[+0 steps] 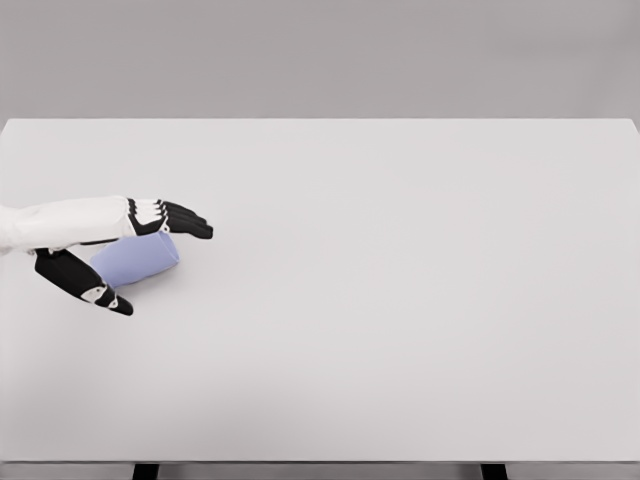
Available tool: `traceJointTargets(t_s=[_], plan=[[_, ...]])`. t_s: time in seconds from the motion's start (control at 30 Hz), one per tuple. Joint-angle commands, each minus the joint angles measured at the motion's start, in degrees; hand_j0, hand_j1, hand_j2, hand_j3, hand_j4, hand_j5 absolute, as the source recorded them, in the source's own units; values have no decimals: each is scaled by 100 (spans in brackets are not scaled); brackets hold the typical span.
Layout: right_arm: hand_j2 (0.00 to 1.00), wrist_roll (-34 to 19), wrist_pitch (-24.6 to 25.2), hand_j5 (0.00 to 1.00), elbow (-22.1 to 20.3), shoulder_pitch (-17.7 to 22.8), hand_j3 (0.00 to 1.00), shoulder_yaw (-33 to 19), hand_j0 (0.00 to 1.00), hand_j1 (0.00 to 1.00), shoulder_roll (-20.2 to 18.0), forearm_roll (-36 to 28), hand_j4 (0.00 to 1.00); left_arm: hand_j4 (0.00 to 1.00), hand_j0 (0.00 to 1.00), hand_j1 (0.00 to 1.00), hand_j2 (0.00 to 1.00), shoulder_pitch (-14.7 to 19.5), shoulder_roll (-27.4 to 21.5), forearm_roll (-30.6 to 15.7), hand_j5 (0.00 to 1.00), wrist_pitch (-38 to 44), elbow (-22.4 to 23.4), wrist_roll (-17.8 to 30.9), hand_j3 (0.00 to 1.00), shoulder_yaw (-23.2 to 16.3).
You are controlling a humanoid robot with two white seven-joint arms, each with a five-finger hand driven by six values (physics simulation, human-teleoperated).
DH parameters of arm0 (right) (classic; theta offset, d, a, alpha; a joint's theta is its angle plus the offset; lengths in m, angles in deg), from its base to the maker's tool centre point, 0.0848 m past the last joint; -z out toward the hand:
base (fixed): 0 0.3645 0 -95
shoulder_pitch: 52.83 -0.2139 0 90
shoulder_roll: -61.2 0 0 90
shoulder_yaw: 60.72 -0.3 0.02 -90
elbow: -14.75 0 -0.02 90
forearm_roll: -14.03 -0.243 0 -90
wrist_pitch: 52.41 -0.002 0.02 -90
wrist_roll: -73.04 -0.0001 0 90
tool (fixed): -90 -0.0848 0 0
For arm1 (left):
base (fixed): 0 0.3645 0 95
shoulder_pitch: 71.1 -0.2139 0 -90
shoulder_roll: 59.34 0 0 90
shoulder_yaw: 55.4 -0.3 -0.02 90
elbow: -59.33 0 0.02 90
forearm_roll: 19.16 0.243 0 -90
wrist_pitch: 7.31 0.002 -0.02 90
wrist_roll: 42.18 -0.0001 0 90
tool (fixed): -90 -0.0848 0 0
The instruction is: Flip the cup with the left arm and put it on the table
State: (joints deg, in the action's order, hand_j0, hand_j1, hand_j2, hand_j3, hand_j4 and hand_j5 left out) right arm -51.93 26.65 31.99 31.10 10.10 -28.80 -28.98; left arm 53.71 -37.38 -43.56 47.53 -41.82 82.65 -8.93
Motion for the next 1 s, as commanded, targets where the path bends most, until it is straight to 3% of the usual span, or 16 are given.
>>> traceJointTargets(t_s=[0.0,0.4,0.43,0.5,0.57,0.6,0.63,0.73,0.8,0.87,0.97], plan=[[100,-3,-4,100,-1,0,100,2,100,100,0,3,100,100,100,100,100,0,-8,-56,100,16,-1,-2,100,-24],[100,-3,4,100,8,26,100,11,100,100,0,3,100,100,100,100,100,-44,133,-786,100,16,-1,-11,100,-94],[100,-3,-4,100,8,26,100,11,100,100,0,3,100,100,100,100,100,-35,142,-786,100,16,-1,-133,100,-59],[100,-3,4,100,8,26,100,11,100,100,0,3,100,100,100,100,100,26,177,-760,100,16,-1,-1144,100,310],[100,-3,4,100,8,26,100,11,100,100,0,3,100,100,100,100,100,-44,168,-847,100,16,-1,-1215,100,451],[100,-3,4,100,8,26,100,11,100,100,0,3,100,100,100,100,100,-44,142,-1347,100,35,8,-1215,100,363],[100,-3,4,100,8,26,100,11,100,100,0,3,100,100,100,100,100,-26,150,-1813,100,553,7,-1171,100,170],[100,-3,4,100,8,26,100,11,100,100,0,3,100,100,100,100,100,26,151,-2183,100,1177,8,-1215,100,-190],[100,-3,4,100,8,26,100,11,100,100,0,3,100,100,100,100,100,18,150,-2236,100,1714,8,-1381,100,-252],[100,-3,4,100,8,26,100,11,100,100,0,3,100,100,100,100,100,9,177,-2192,100,2258,-1,-2005,100,-559],[100,-3,4,100,8,26,100,11,100,100,0,3,100,100,100,100,100,0,150,-1850,100,2760,-1,-2094,100,-595]])
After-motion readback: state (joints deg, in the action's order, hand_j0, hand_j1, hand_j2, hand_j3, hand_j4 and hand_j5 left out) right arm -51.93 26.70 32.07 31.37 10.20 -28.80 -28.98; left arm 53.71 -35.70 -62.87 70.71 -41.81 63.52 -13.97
